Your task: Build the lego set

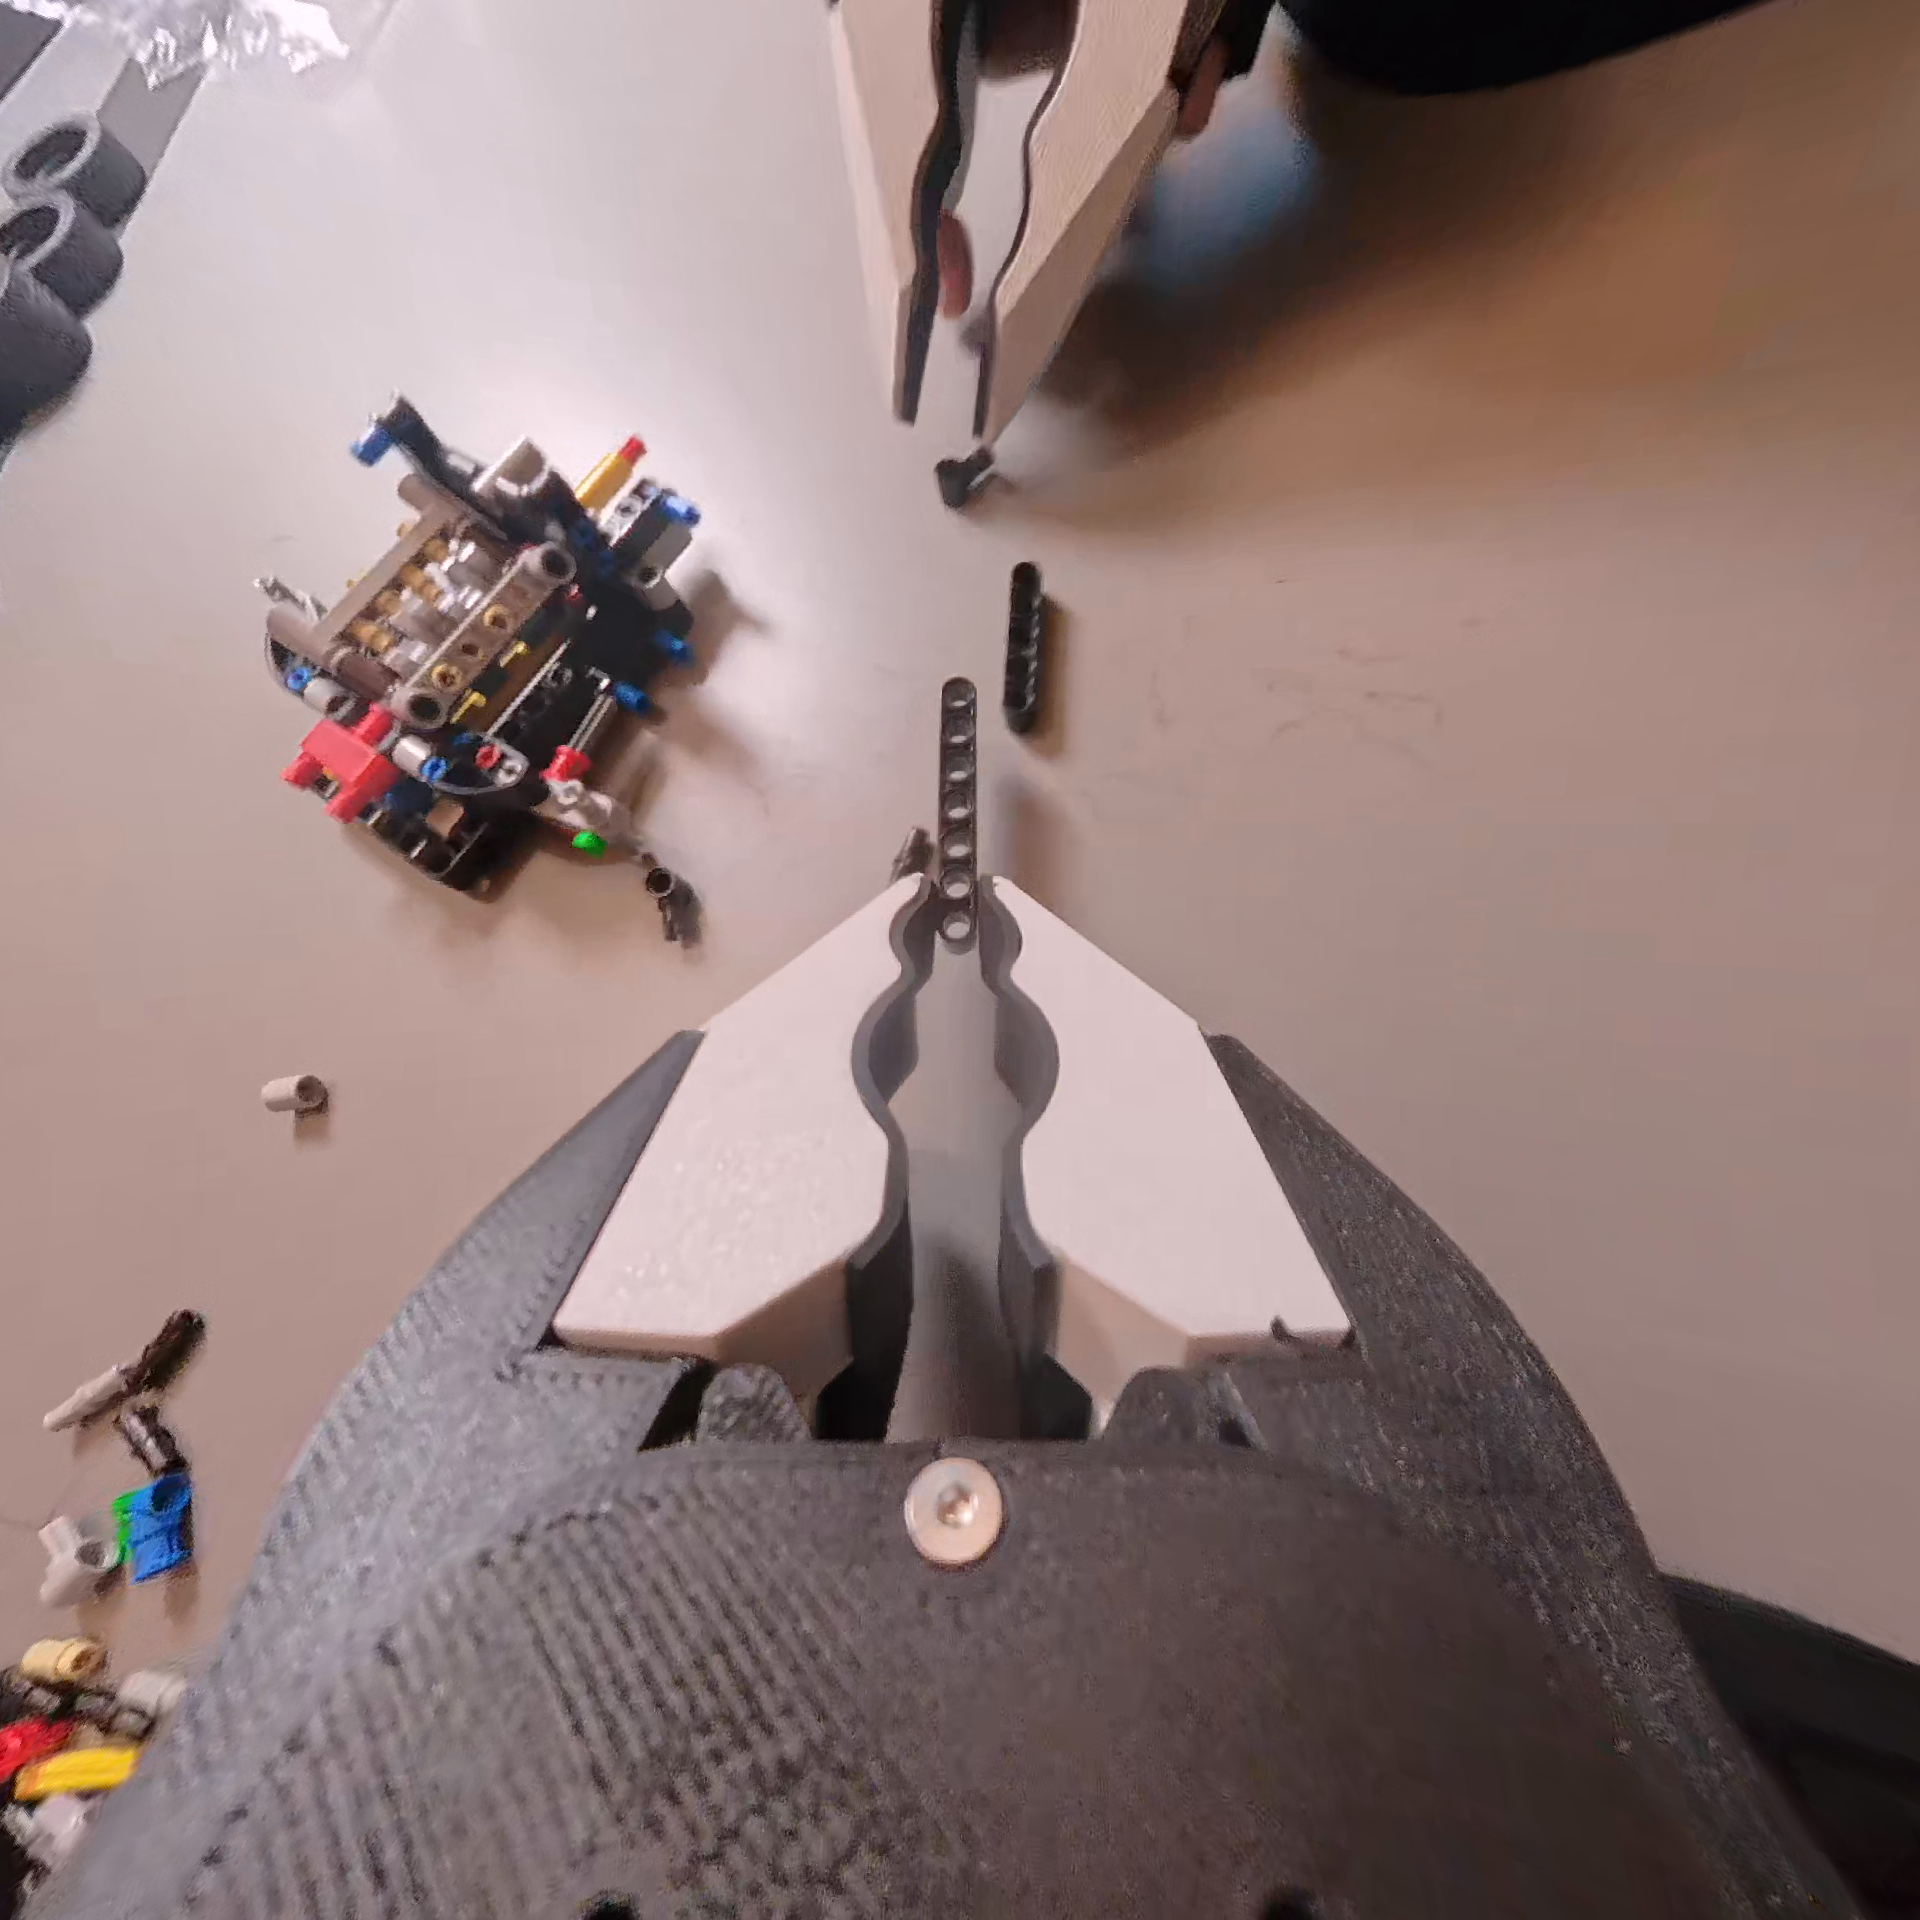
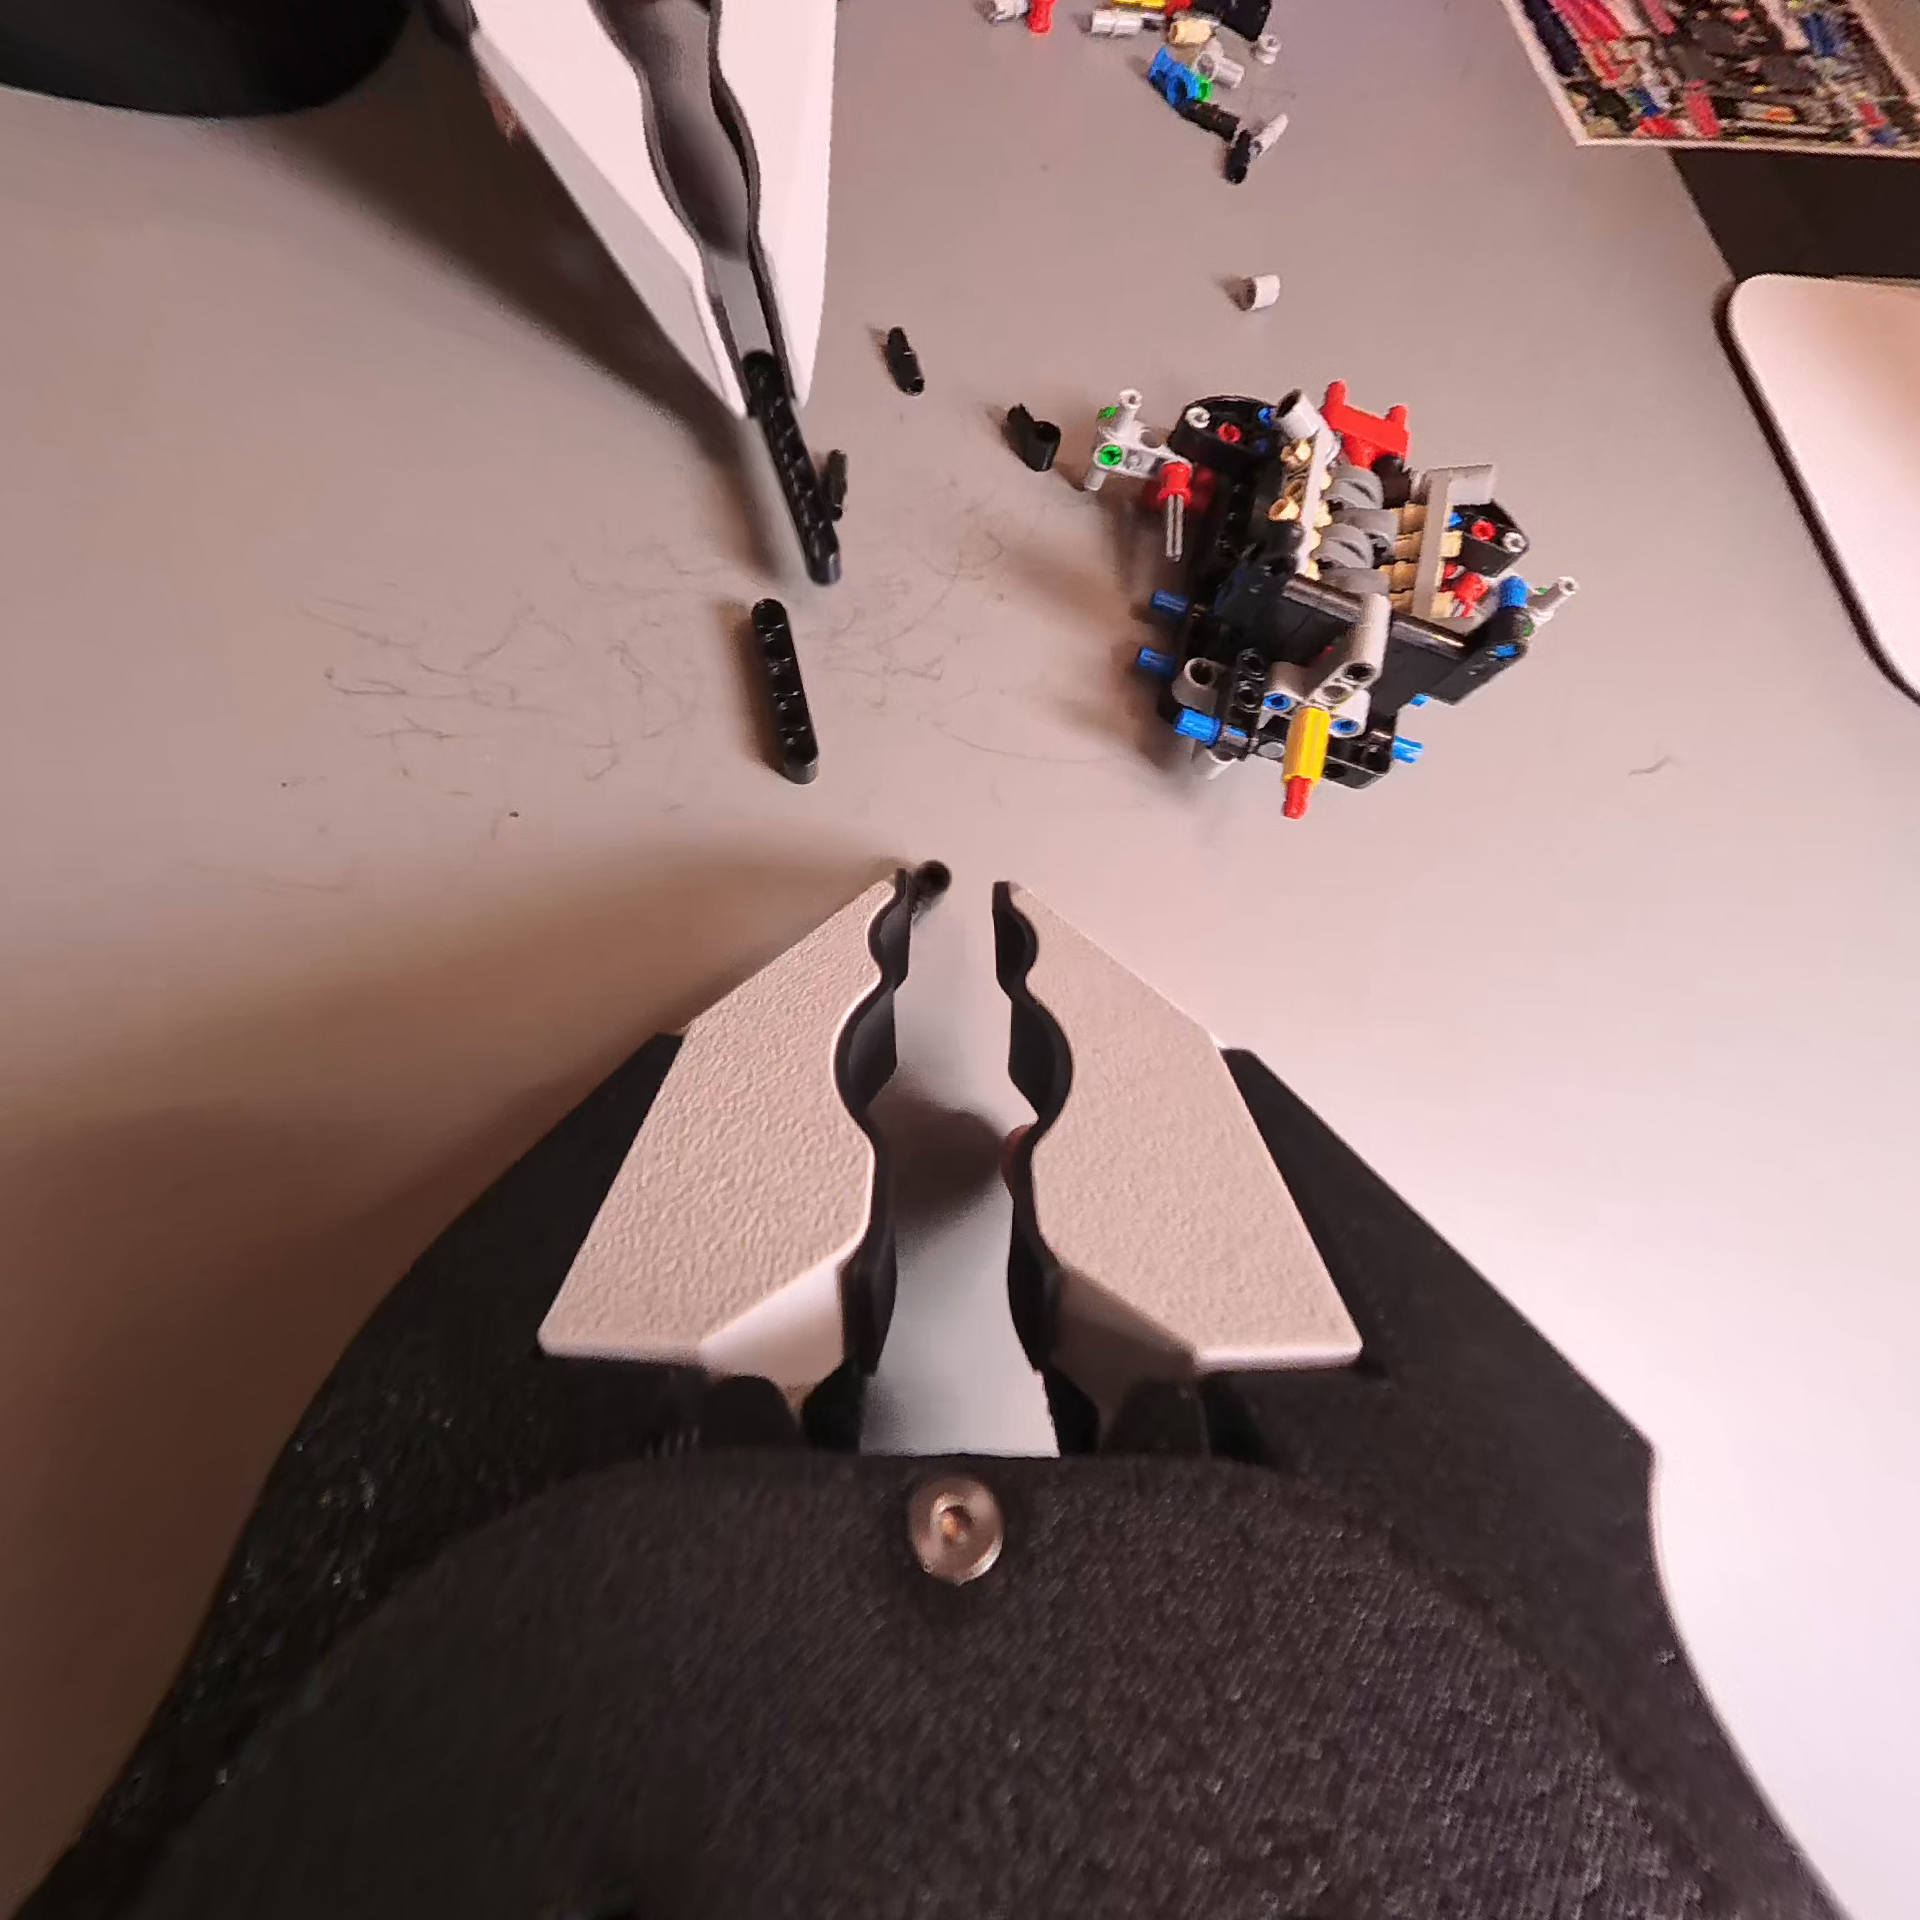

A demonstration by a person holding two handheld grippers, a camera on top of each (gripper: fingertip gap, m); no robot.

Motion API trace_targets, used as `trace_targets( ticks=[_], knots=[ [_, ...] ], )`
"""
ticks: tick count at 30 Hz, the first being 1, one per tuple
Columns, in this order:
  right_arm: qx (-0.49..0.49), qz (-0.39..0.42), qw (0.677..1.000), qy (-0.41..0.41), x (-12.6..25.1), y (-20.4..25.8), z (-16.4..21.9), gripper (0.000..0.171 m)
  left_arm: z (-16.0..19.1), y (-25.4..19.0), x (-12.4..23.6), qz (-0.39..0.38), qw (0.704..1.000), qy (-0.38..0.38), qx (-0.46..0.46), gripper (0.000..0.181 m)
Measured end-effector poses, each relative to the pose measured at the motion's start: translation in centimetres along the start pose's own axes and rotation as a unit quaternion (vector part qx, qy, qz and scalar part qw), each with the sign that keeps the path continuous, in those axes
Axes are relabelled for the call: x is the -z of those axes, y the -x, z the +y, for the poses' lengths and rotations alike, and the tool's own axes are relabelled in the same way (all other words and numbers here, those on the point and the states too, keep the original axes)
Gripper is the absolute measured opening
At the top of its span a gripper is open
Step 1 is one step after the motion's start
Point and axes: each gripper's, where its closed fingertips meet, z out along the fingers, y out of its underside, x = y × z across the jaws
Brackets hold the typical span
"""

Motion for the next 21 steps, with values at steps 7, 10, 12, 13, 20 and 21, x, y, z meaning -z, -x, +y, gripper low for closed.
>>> trace_targets(
  ticks=[7,10,12,13,20,21],
  knots=[
    [0.023,0.003,1.000,0.006,-0.4,0.7,-0.5,0.015,-1.0,-2.7,0.1,0.055,0.998,-0.012,-0.021,0.006],
    [0.039,0.000,0.999,-0.016,-0.4,1.4,-1.7,0.017,-0.8,-3.5,-0.7,0.063,0.998,0.003,-0.028,0.006],
    [0.046,-0.011,0.999,-0.015,-0.9,2.2,-2.0,0.018,-0.8,-4.0,-1.2,0.067,0.997,0.009,-0.033,0.006],
    [0.049,-0.015,0.999,-0.011,-1.2,2.5,-2.0,0.018,-0.8,-4.1,-1.5,0.068,0.997,0.011,-0.033,0.006],
    [0.046,-0.034,0.998,0.008,-2.3,3.1,-2.0,0.017,-1.1,-4.1,-1.8,0.061,0.998,0.007,-0.026,0.013],
    [0.046,-0.036,0.998,0.012,-2.4,3.0,-2.0,0.017,-1.1,-4.1,-1.8,0.062,0.998,0.007,-0.024,0.015]
  ],
)
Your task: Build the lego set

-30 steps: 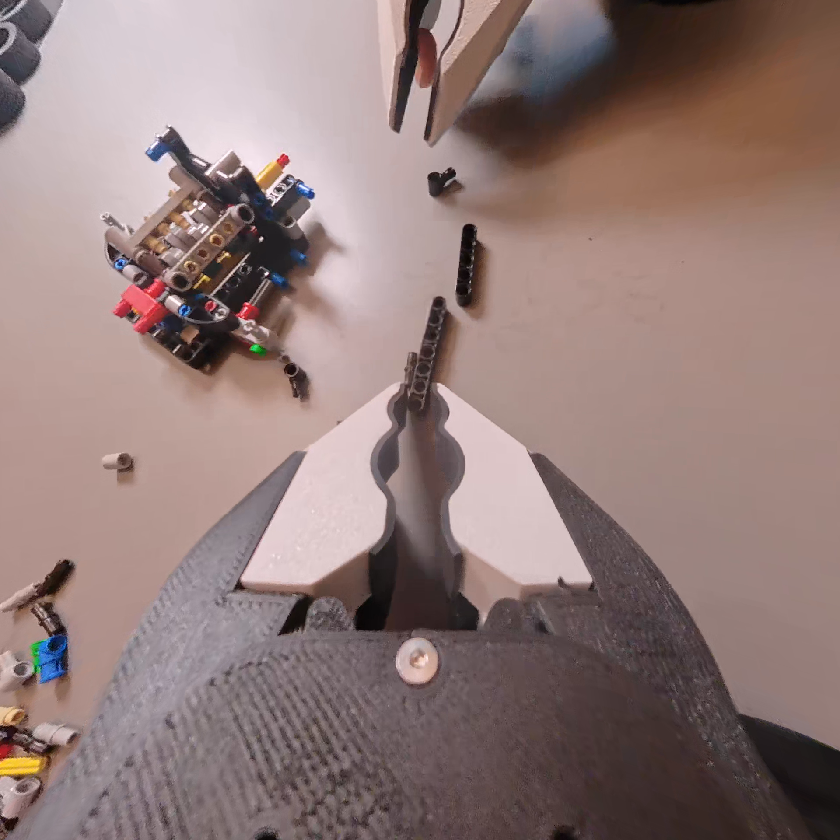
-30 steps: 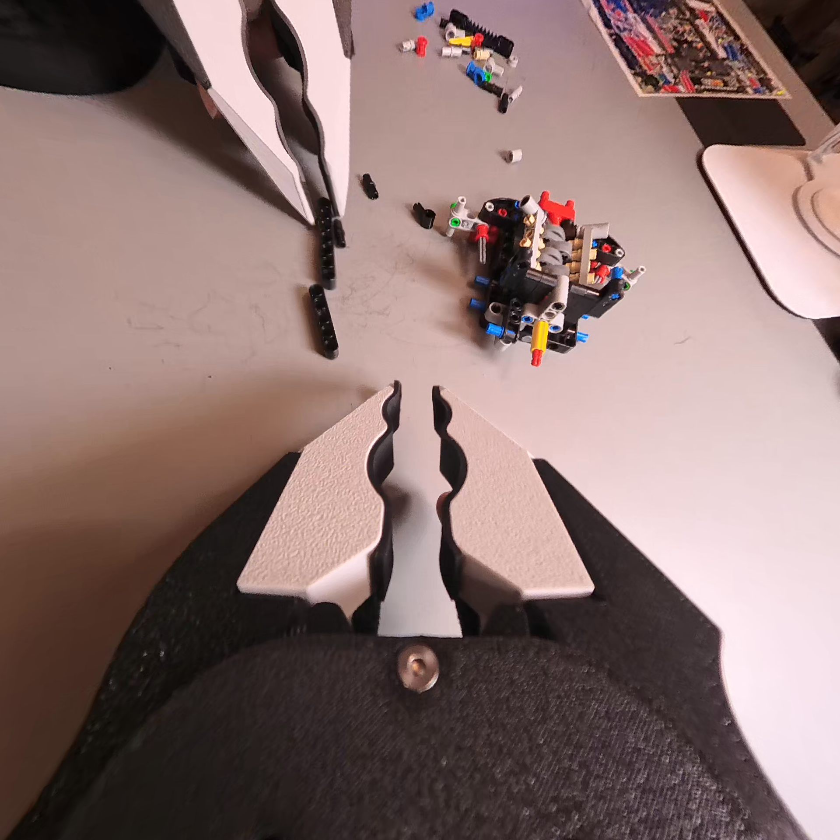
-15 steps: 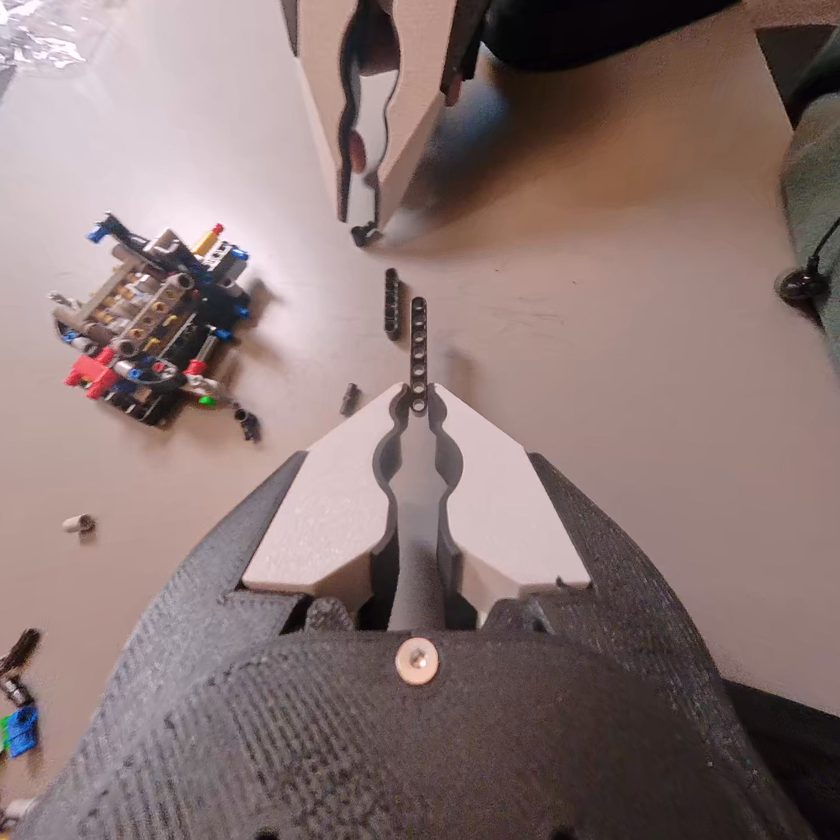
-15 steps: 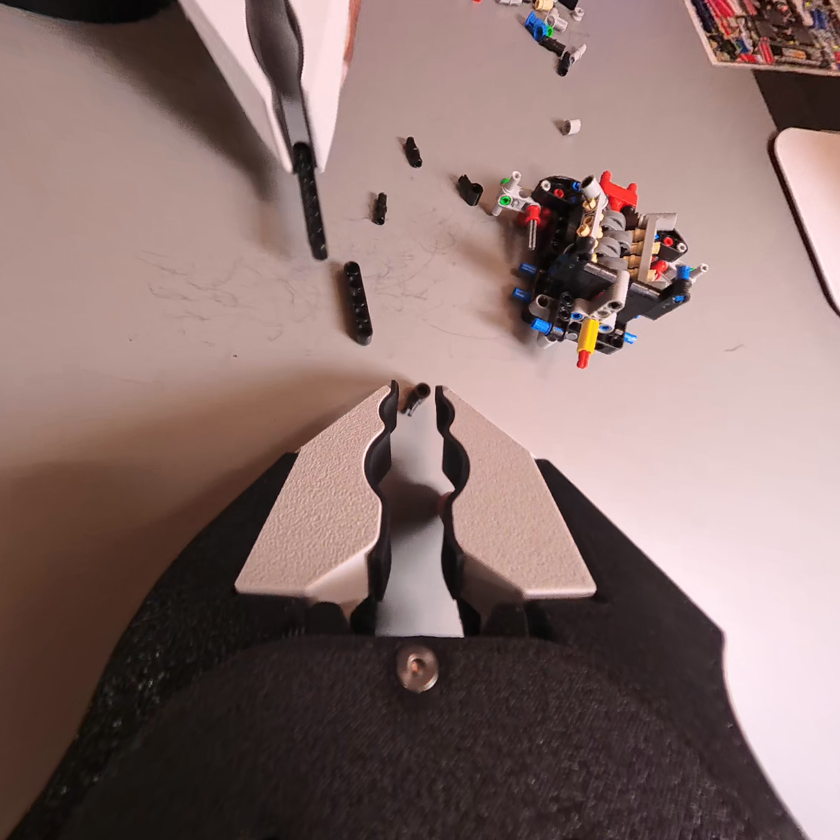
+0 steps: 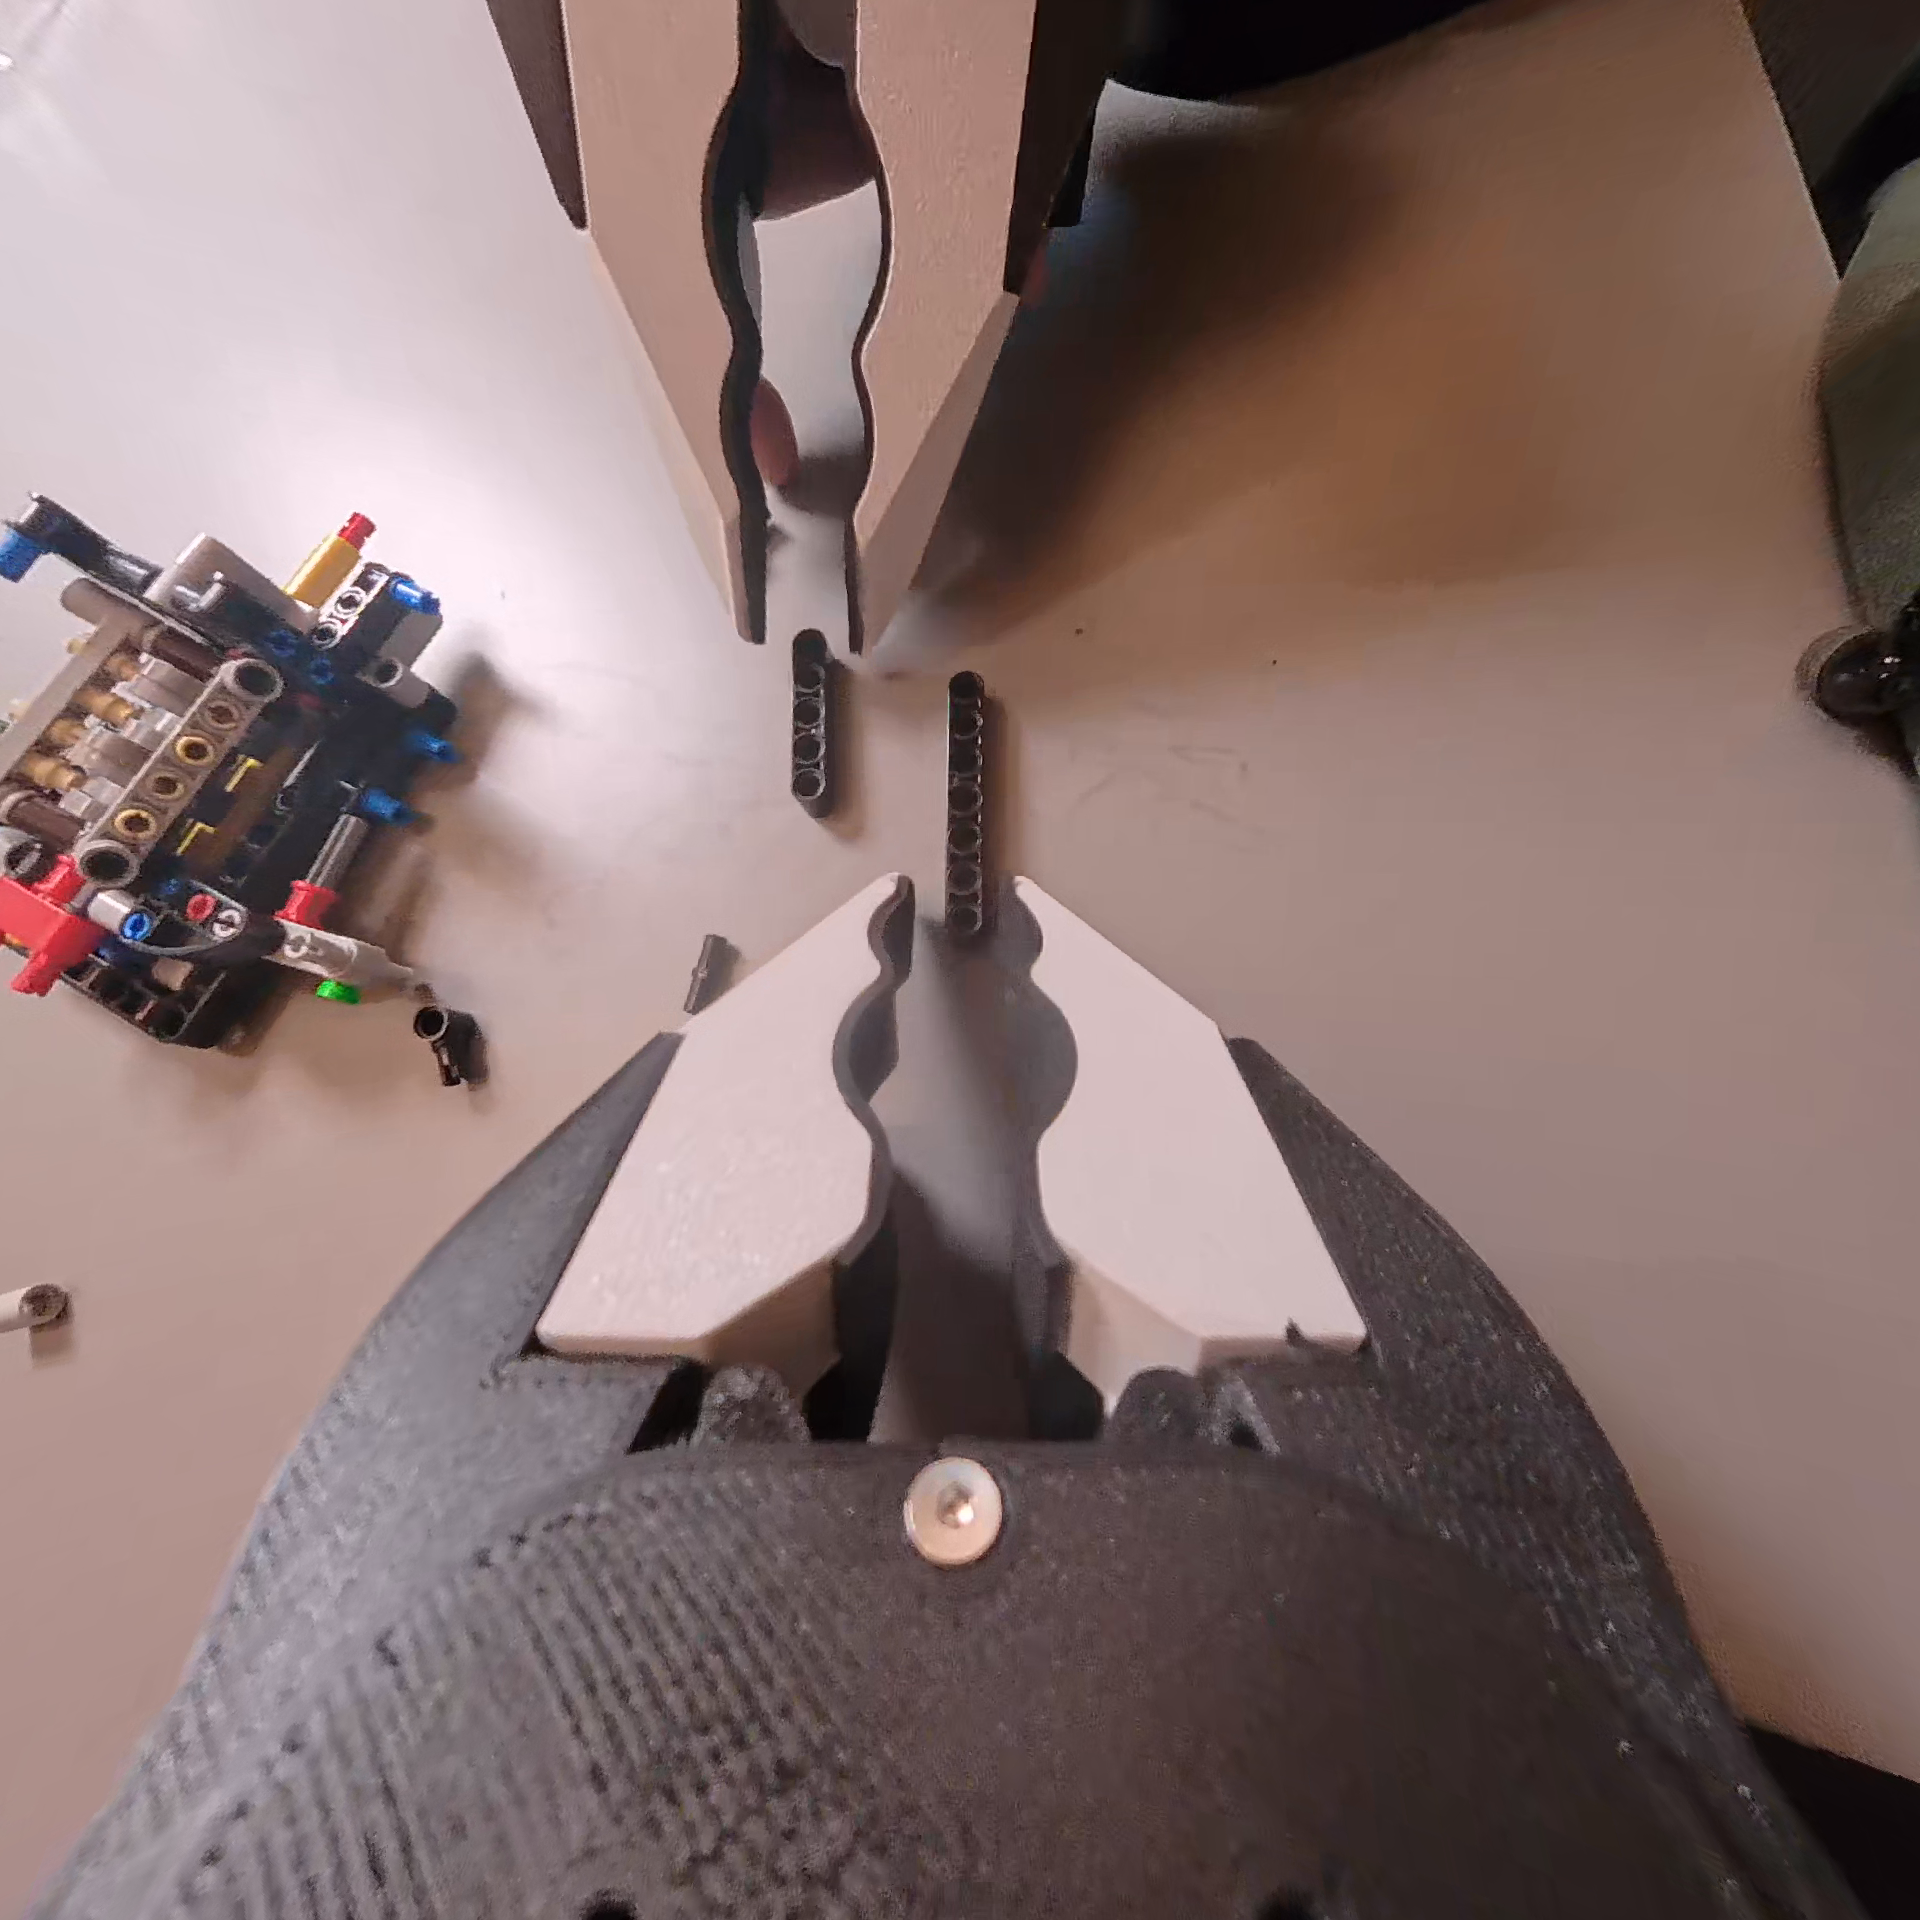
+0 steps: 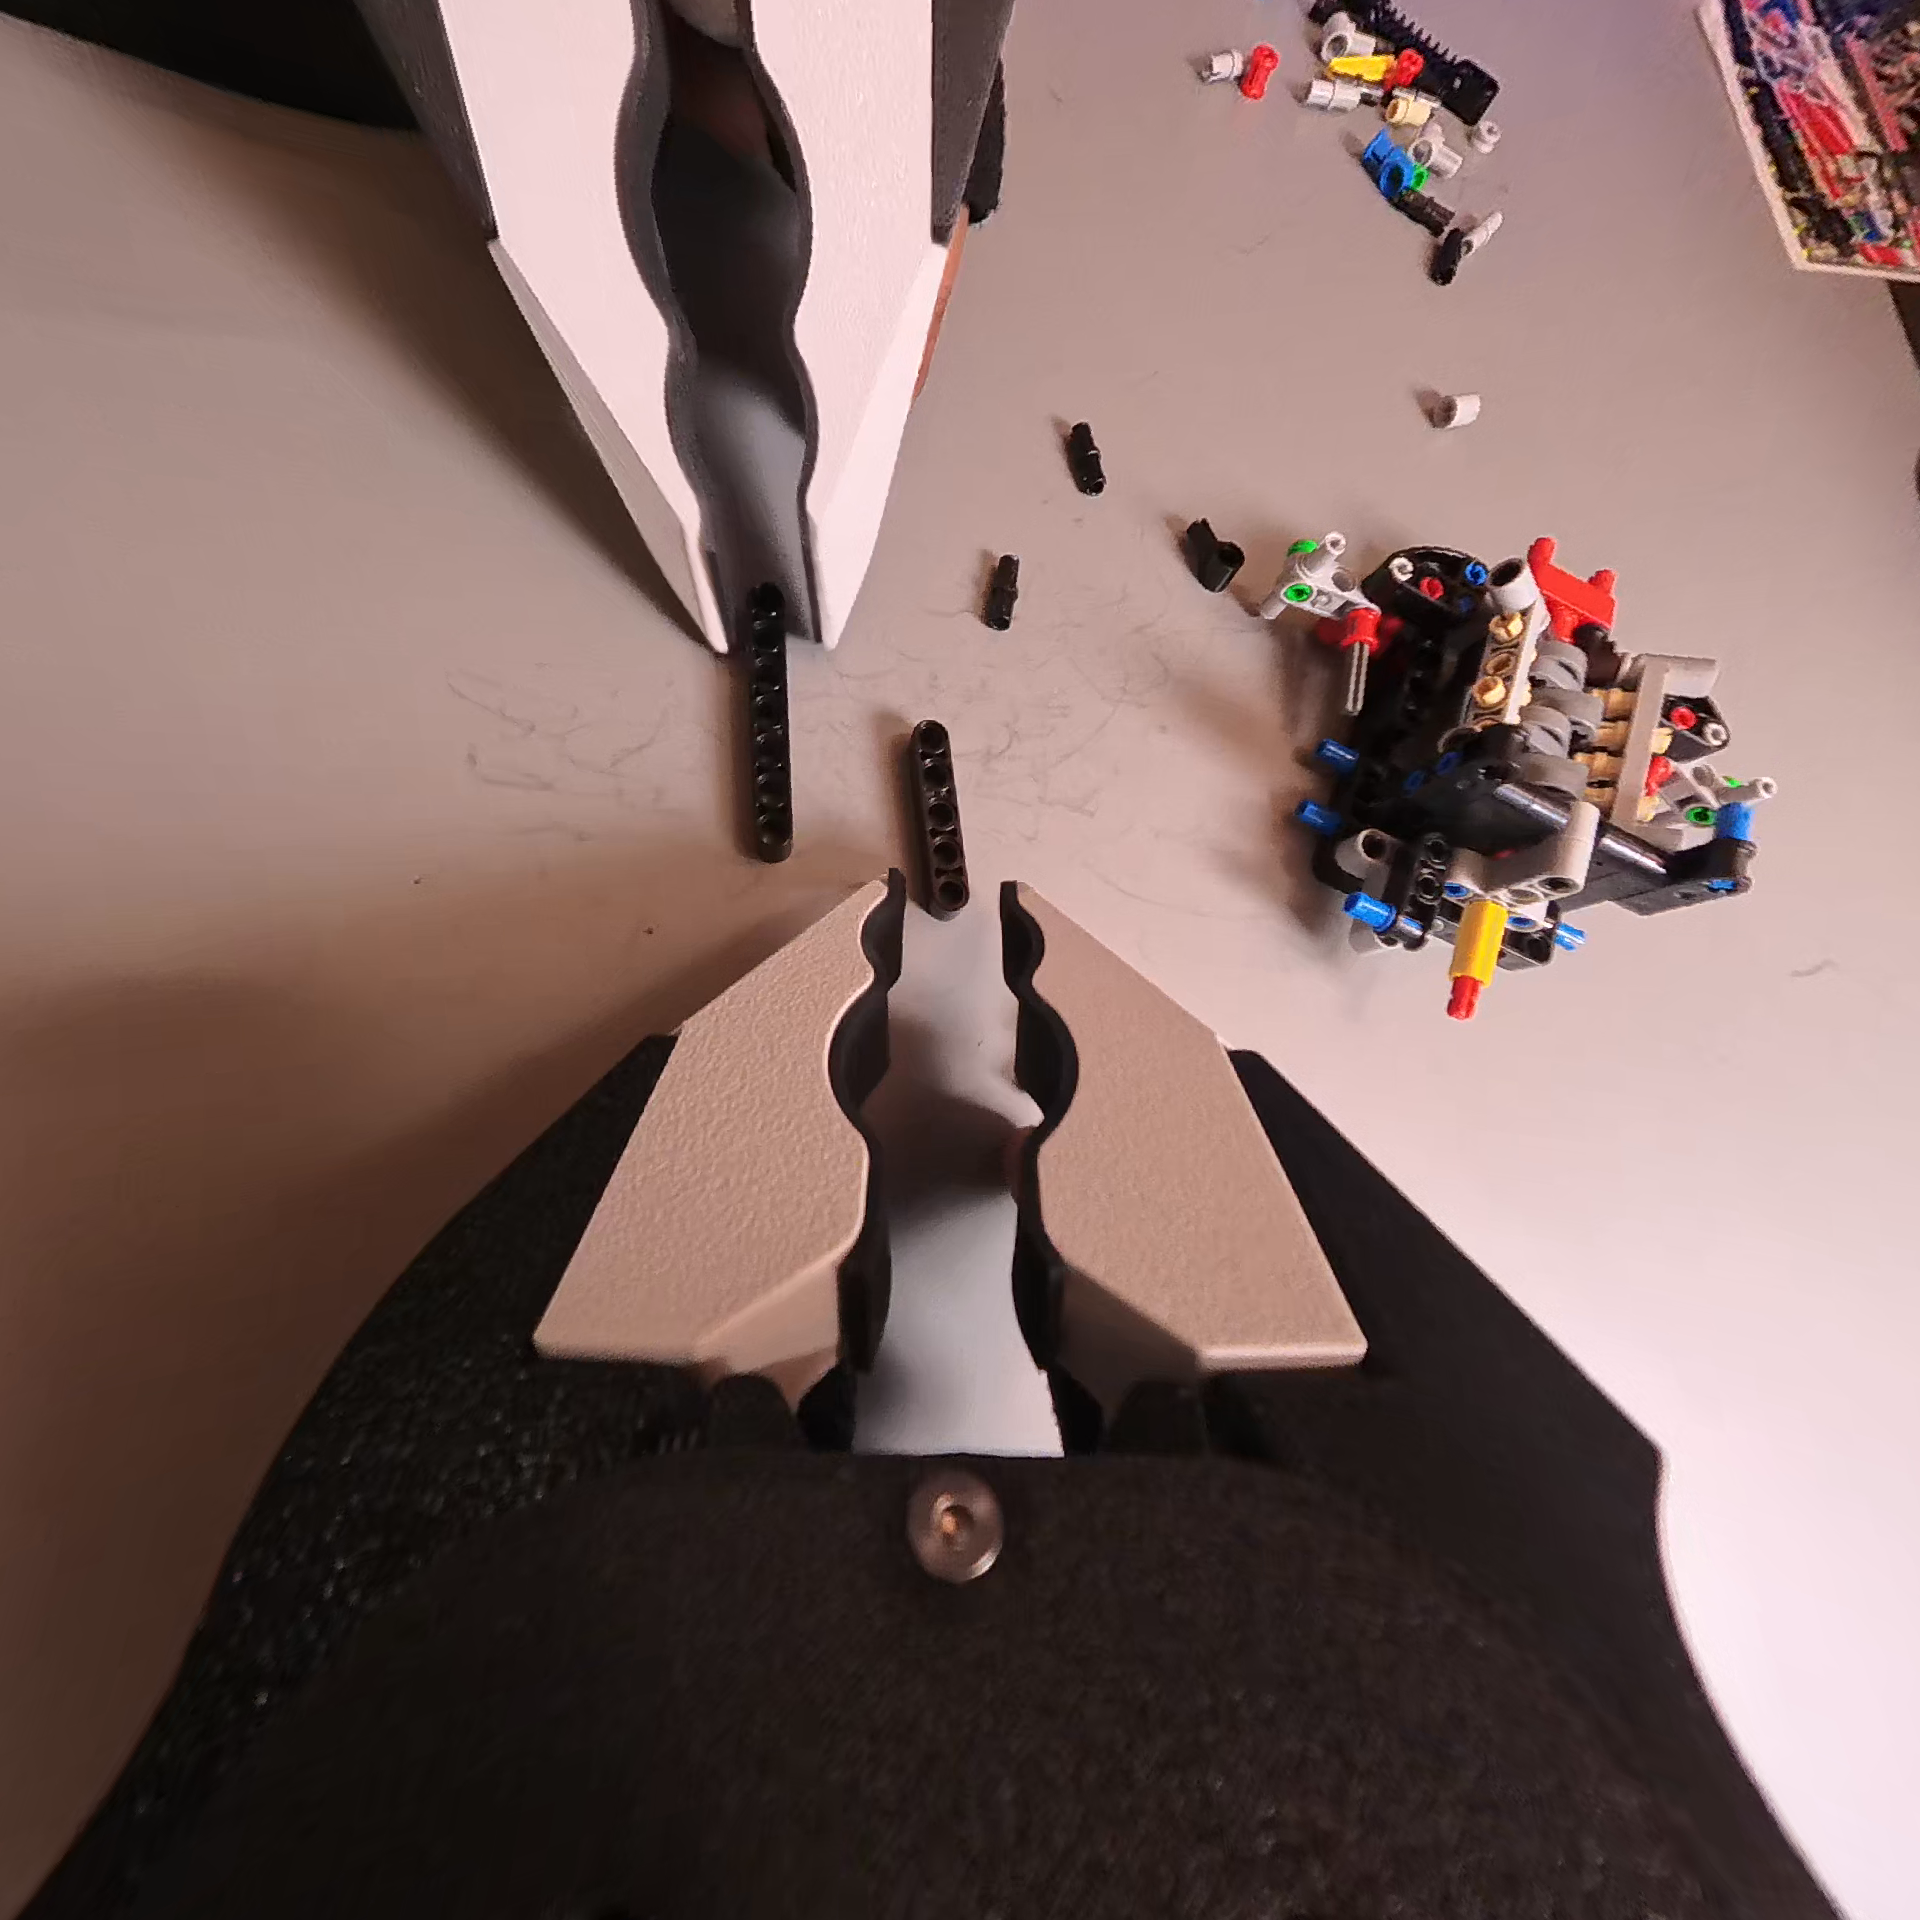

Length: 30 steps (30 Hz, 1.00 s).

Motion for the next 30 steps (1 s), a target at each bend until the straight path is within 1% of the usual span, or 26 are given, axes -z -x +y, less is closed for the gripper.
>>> trace_targets(
  ticks=[8,10,13,18,21,23,24,26,30],
  knots=[
    [0.008,-0.018,0.999,0.041,-0.5,0.1,0.1,0.014,0.4,-0.5,0.4,0.033,0.999,-0.003,0.025,0.017],
    [0.010,-0.019,0.999,0.044,-0.6,0.2,0.0,0.011,0.4,-0.5,0.4,0.033,0.999,-0.003,0.023,0.016],
    [0.014,-0.014,0.999,0.047,-0.6,0.2,0.1,0.007,0.3,-0.6,0.3,0.029,0.999,-0.001,0.018,0.007],
    [0.010,-0.026,0.998,0.058,0.1,0.6,0.7,0.006,0.7,-0.1,0.6,0.016,1.000,0.009,0.016,0.006],
    [0.009,-0.042,0.997,0.061,0.7,1.2,1.1,0.006,1.4,0.7,1.4,0.006,1.000,0.017,0.023,0.006],
    [0.013,-0.044,0.997,0.060,0.9,1.4,1.2,0.006,2.1,1.0,2.0,0.012,0.999,0.020,0.033,0.006],
    [0.016,-0.041,0.997,0.059,0.9,1.4,1.3,0.008,2.3,1.3,2.3,0.010,0.999,0.019,0.034,0.006],
    [0.010,-0.039,0.998,0.054,1.3,1.2,1.2,0.019,2.9,1.7,2.9,0.011,0.999,0.019,0.040,0.006],
    [-0.030,-0.017,0.999,0.026,3.0,-0.8,1.4,0.021,3.4,2.5,4.2,0.008,0.999,0.009,0.052,0.015]
  ],
)
